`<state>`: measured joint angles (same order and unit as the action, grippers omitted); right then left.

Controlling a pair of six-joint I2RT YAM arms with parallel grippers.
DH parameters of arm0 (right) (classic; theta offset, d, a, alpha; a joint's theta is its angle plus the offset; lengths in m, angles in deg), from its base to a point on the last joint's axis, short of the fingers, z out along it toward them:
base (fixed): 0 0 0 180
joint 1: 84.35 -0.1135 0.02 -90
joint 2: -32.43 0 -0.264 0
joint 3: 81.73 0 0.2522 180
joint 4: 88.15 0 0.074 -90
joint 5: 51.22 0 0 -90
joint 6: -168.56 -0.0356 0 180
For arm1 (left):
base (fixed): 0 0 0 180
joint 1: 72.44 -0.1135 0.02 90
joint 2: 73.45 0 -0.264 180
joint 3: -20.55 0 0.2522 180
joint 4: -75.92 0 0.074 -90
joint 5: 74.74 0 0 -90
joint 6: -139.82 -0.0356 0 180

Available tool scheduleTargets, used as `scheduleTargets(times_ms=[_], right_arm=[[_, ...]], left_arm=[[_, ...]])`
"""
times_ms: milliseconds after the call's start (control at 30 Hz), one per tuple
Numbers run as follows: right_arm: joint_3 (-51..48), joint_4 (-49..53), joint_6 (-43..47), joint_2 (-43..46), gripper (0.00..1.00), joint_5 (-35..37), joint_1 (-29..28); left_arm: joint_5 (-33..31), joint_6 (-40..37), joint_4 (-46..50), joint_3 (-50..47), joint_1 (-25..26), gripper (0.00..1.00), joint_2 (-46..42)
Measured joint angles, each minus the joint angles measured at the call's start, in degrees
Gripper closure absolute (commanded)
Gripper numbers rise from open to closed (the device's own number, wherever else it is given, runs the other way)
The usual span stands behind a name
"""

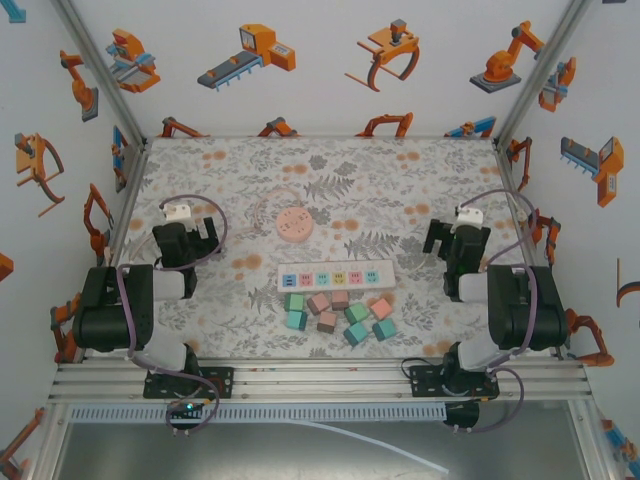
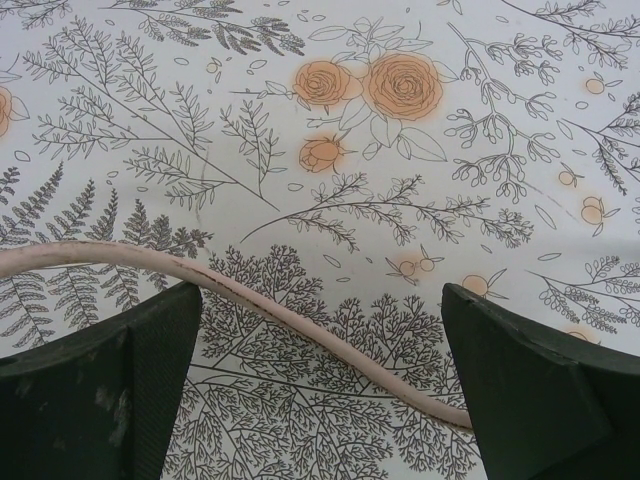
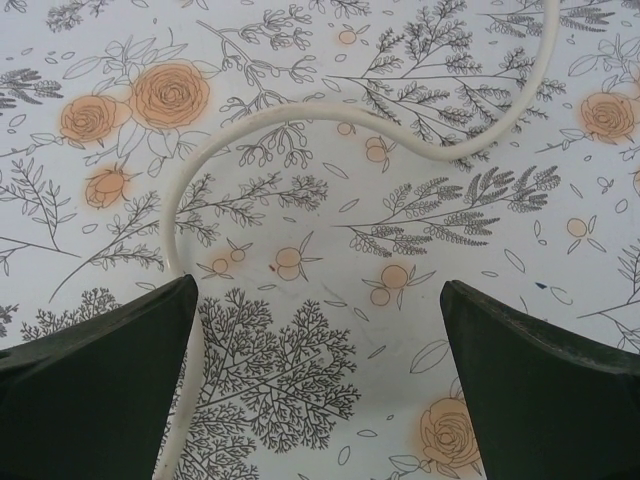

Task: Pull the plug off the socket

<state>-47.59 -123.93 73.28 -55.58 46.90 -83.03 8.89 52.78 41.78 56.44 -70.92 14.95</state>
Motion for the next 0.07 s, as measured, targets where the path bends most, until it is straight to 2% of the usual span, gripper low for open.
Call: scheduleTargets(times_ms=[67], right_arm=[[0.07,-0.02,0.02,0.00,0.01,-0.09,0.00]], left_arm=[[0.00,0.00,0.00,0.00,0.00,0.03,0.00]])
